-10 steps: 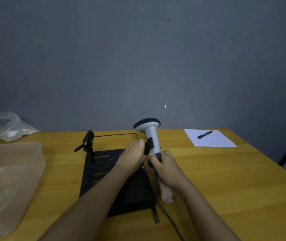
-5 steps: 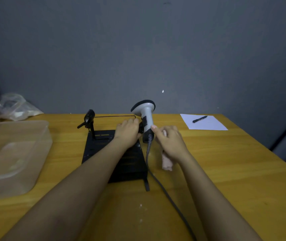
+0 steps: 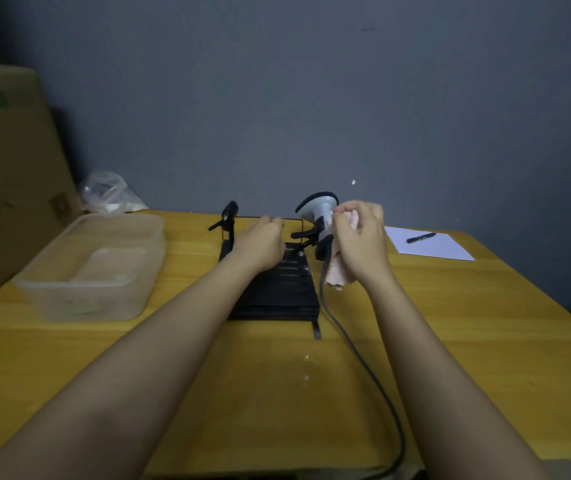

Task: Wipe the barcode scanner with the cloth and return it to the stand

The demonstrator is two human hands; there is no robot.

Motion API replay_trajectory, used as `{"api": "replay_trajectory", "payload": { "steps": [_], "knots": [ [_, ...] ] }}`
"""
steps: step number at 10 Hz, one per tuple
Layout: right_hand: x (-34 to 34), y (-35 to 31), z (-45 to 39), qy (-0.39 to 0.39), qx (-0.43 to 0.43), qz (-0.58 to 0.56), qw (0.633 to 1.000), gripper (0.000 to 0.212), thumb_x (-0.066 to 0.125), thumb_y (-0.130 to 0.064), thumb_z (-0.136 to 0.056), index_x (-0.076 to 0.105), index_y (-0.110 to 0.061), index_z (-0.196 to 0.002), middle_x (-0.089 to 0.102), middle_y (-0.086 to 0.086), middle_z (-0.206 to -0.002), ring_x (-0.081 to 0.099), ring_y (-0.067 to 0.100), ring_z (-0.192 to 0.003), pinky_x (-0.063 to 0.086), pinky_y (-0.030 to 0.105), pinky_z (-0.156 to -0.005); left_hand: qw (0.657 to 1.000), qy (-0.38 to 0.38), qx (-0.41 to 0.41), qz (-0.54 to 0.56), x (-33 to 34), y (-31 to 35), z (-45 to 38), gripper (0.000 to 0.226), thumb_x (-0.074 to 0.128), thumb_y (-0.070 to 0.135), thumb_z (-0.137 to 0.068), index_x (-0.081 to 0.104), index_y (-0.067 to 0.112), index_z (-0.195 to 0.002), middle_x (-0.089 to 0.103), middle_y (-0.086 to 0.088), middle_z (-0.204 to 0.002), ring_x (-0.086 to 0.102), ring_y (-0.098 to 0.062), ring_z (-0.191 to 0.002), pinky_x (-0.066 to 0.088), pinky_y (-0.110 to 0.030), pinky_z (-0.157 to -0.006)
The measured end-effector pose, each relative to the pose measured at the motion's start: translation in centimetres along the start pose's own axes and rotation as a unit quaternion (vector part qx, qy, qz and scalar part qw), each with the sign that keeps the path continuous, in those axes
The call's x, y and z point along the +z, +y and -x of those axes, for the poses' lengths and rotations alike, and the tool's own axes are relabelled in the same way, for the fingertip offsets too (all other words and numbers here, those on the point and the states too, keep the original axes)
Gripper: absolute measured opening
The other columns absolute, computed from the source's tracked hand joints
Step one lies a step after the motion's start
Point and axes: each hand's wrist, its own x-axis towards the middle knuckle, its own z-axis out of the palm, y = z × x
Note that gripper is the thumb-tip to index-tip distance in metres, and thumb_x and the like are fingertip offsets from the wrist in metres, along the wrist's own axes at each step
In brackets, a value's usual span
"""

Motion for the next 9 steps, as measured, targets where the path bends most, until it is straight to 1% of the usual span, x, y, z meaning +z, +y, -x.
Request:
{"api": "replay_trajectory", "payload": {
  "steps": [1, 2, 3, 4, 5, 6, 7, 8, 9],
  "knots": [
    [2.1, -2.1, 1.1, -0.048, -0.006, -0.052, 0.997, 0.016, 0.056, -0.020, -0.084, 0.057, -0.023, -0.099, 0.036, -0.002, -0.116, 0.048, 0.018, -0.112, 0.035, 0.024, -0.089, 0.999, 0.026, -0.021, 0.025, -2.9, -2.0, 2.2, 0.037, 0.042, 0.021, -0.093, 0.050, 0.011, -0.128, 0.055, -0.012, -0.130, 0.054, -0.031, -0.115, 0.049, -0.042, -0.089],
    [4.7, -4.7, 2.0, -0.090, -0.003, -0.094, 0.992, 0.036, 0.057, -0.020, -0.072, 0.053, -0.025, -0.107, 0.029, -0.001, -0.122, 0.044, 0.018, -0.116, 0.038, 0.031, -0.100, 0.996, 0.064, -0.052, 0.030, -5.9, -4.9, 4.4, 0.033, 0.042, 0.022, -0.092, 0.056, 0.013, -0.120, 0.062, -0.011, -0.123, 0.056, -0.031, -0.112, 0.048, -0.037, -0.083],
    [8.0, -7.9, 2.5, -0.113, -0.008, -0.129, 0.985, 0.046, 0.053, -0.015, -0.067, 0.051, -0.023, -0.112, 0.026, -0.002, -0.122, 0.042, 0.019, -0.119, 0.038, 0.037, -0.106, 0.992, 0.083, -0.093, 0.020, -8.2, -8.6, 6.4, 0.033, 0.043, 0.025, -0.092, 0.057, 0.016, -0.119, 0.064, -0.008, -0.123, 0.058, -0.030, -0.112, 0.049, -0.039, -0.087],
    [12.5, -10.6, 2.1, -0.142, -0.024, -0.153, 0.978, 0.047, 0.047, -0.005, -0.071, 0.048, -0.025, -0.114, 0.025, -0.003, -0.121, 0.042, 0.021, -0.119, 0.039, 0.039, -0.106, 0.983, 0.110, -0.141, 0.028, -10.4, -12.7, 8.1, 0.033, 0.044, 0.023, -0.091, 0.058, 0.016, -0.120, 0.064, -0.008, -0.124, 0.060, -0.029, -0.111, 0.049, -0.036, -0.090],
    [17.3, -12.5, 1.5, -0.169, -0.047, -0.154, 0.972, 0.048, 0.044, 0.005, -0.079, 0.046, -0.022, -0.119, 0.023, -0.003, -0.121, 0.044, 0.022, -0.117, 0.042, 0.037, -0.104, 0.975, 0.135, -0.178, 0.002, -12.5, -16.6, 9.2, 0.032, 0.044, 0.022, -0.091, 0.059, 0.017, -0.119, 0.064, -0.010, -0.124, 0.059, -0.031, -0.112, 0.046, -0.035, -0.087],
    [22.0, -13.4, 1.2, -0.165, -0.117, -0.161, 0.966, 0.048, 0.049, 0.007, -0.080, 0.047, -0.014, -0.123, 0.024, 0.001, -0.122, 0.047, 0.019, -0.110, 0.043, 0.029, -0.100, 0.964, 0.160, -0.211, -0.028, -13.8, -20.0, 9.4, 0.033, 0.042, 0.020, -0.090, 0.059, 0.017, -0.118, 0.064, -0.013, -0.122, 0.058, -0.034, -0.110, 0.046, -0.037, -0.081],
    [26.3, -12.7, 1.4, -0.190, -0.179, -0.111, 0.959, 0.046, 0.056, 0.000, -0.080, 0.051, -0.017, -0.122, 0.031, 0.004, -0.122, 0.049, 0.022, -0.108, 0.042, 0.034, -0.100, 0.954, 0.172, -0.243, -0.036, -13.9, -22.7, 9.1, 0.033, 0.041, 0.019, -0.088, 0.060, 0.016, -0.115, 0.065, -0.014, -0.117, 0.059, -0.035, -0.105, 0.041, -0.034, -0.072],
    [29.8, -10.5, 1.8, -0.341, -0.221, 0.223, 0.886, 0.044, 0.060, -0.033, -0.081, 0.053, -0.029, -0.124, 0.041, 0.006, -0.137, 0.030, 0.028, -0.135, 0.000, 0.063, -0.113, 0.954, 0.168, -0.246, -0.040, -13.1, -24.5, 8.7, 0.031, 0.042, 0.020, -0.089, 0.061, 0.015, -0.112, 0.065, -0.015, -0.115, 0.059, -0.036, -0.106, 0.046, -0.037, -0.076],
    [30.2, -9.4, 2.2, -0.419, -0.190, 0.276, 0.844, 0.049, 0.051, -0.051, -0.083, 0.052, -0.034, -0.129, 0.031, -0.001, -0.153, 0.009, 0.022, -0.145, -0.019, 0.064, -0.106, 0.955, 0.158, -0.251, -0.025, -12.0, -25.3, 8.6, 0.032, 0.043, 0.020, -0.089, 0.060, 0.014, -0.115, 0.064, -0.017, -0.117, 0.058, -0.037, -0.109, 0.049, -0.040, -0.084]
  ]
}}
